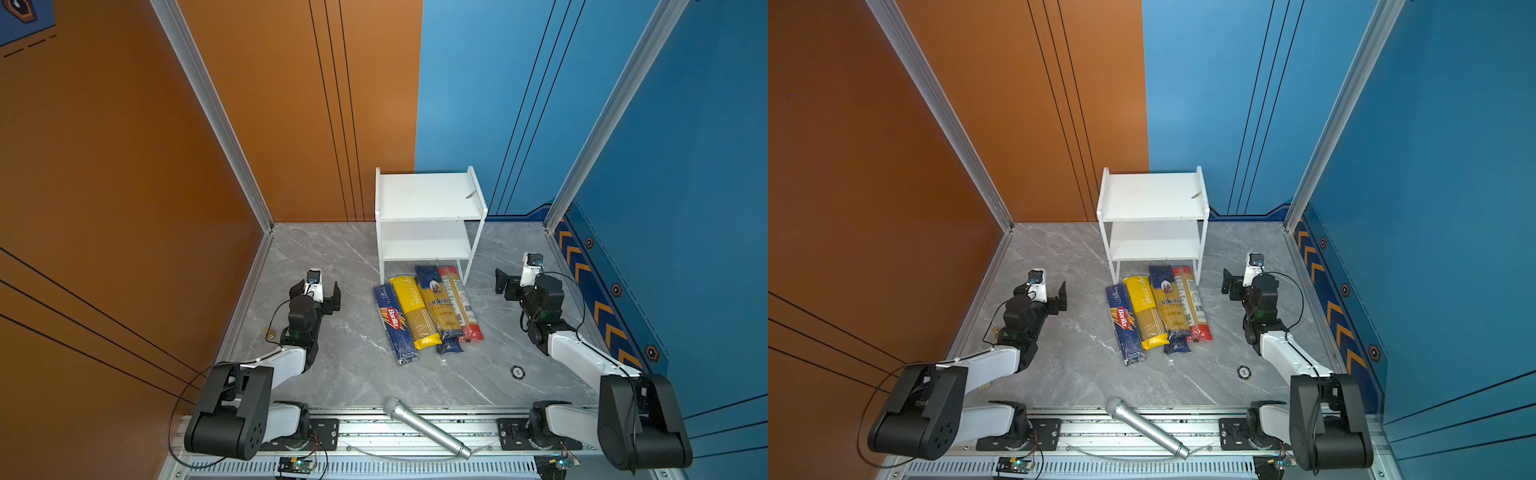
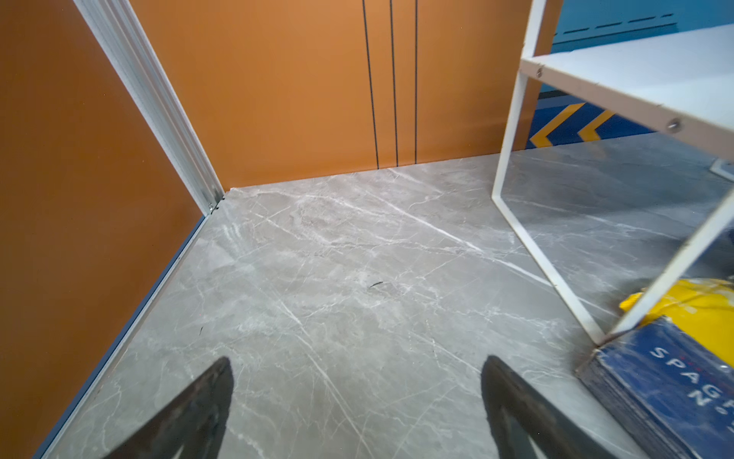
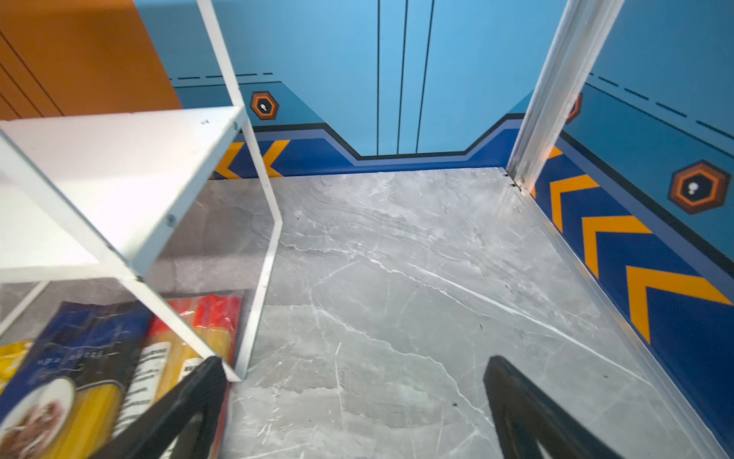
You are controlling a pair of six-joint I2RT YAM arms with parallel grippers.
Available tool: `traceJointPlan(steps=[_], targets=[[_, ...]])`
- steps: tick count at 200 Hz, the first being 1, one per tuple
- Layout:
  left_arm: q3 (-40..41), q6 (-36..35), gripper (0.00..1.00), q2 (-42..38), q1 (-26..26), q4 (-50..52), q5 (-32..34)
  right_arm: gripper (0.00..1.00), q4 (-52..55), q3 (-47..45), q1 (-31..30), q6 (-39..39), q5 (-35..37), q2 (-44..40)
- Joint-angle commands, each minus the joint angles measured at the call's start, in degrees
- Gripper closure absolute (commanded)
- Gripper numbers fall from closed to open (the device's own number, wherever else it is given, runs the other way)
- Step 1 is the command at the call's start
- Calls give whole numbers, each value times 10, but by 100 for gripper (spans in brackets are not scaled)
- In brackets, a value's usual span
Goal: Arrange pasta packages on shelves
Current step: Pick up the pasta bag.
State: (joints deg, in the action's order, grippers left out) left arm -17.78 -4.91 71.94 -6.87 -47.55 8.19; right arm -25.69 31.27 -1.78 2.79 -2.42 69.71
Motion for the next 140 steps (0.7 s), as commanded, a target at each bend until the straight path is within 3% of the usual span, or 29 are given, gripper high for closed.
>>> traceJointPlan(steps=[1, 43, 85, 140], targets=[[-13, 18, 2, -51, -7, 80, -35, 1, 184, 42, -19, 4, -68, -33], [-30, 145, 2, -111, -38, 149, -101, 0, 284, 55, -101, 71, -117, -87], [-14, 179, 2, -118, -141, 181, -46, 0, 355, 55, -208, 109, -74, -98], [-13, 222, 2, -140, -241, 273, 18, 0, 335, 34, -254, 152, -60, -68]])
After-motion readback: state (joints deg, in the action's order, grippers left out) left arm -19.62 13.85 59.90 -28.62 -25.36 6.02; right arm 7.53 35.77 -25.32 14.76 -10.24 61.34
